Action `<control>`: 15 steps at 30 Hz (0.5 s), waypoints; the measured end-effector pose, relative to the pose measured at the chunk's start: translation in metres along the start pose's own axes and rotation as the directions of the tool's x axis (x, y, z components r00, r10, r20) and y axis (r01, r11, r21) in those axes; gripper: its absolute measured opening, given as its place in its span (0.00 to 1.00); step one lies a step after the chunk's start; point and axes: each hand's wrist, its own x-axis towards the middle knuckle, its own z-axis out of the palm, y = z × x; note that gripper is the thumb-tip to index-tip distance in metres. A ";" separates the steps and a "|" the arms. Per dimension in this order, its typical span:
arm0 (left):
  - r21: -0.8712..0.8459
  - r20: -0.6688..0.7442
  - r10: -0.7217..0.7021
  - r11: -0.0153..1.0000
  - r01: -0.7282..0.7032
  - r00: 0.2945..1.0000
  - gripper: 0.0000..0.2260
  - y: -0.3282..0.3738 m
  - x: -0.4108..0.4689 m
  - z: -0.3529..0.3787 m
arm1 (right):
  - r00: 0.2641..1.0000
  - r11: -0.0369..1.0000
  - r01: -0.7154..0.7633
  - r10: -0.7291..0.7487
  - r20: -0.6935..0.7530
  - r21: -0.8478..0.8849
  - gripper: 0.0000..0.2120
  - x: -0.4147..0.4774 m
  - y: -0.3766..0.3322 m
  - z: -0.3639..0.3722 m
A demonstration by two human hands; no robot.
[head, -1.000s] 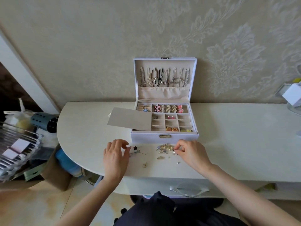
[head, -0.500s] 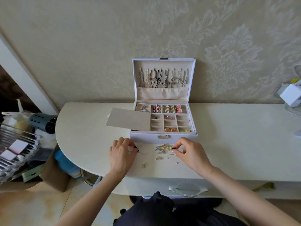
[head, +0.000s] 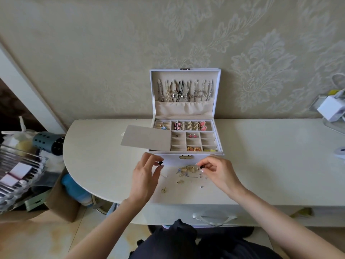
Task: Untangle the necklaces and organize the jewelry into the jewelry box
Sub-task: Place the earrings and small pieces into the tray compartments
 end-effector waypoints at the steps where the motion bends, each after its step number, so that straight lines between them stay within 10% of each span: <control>1: -0.043 0.004 0.021 0.999 -0.021 1.000 0.08 0.003 0.002 0.000 | 1.000 1.000 0.009 -0.009 -0.008 0.000 0.15 0.001 0.000 -0.001; 15: -0.373 0.159 0.040 0.928 0.023 0.986 0.05 0.043 0.041 0.032 | 0.995 0.977 -0.076 0.087 -0.049 0.202 0.15 0.013 -0.014 -0.022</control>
